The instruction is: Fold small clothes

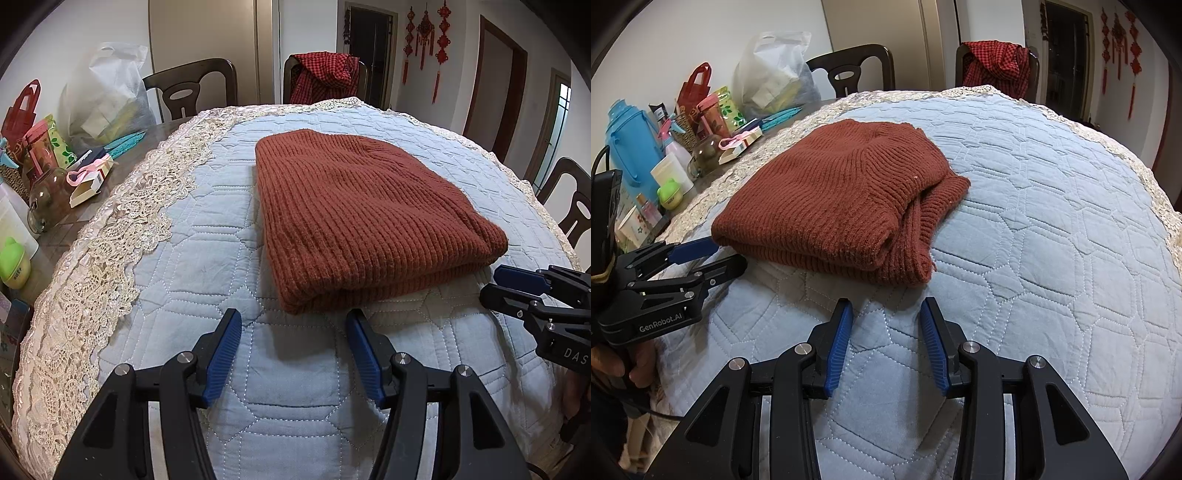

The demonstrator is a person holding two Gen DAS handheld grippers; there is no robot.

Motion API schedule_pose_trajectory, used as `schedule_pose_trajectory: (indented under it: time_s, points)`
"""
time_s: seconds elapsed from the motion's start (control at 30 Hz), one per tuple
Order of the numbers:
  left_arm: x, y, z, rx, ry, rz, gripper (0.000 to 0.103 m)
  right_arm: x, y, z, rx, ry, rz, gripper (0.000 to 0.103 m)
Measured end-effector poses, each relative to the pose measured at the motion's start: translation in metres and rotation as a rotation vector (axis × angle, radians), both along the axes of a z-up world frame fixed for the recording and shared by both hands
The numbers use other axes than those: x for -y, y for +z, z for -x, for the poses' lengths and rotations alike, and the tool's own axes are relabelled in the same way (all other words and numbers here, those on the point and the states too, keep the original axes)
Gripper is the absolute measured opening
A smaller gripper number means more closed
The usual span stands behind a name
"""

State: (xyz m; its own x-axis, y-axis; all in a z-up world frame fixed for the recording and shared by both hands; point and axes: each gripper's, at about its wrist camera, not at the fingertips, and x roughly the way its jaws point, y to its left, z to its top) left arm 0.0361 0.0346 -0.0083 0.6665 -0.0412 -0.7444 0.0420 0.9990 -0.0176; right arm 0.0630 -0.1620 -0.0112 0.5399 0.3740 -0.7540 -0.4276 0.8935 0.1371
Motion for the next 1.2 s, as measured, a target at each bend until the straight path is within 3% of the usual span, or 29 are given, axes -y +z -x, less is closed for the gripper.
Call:
schedule_pose_trajectory:
  time_s: [1.2]
  points:
    - [-0.0005, -0.0006, -0.0003, 0.0, 0.001, -0.004, 0.063, -0.001, 0.0001, 0.0007, -0.001, 0.0, -0.004, 0.042]
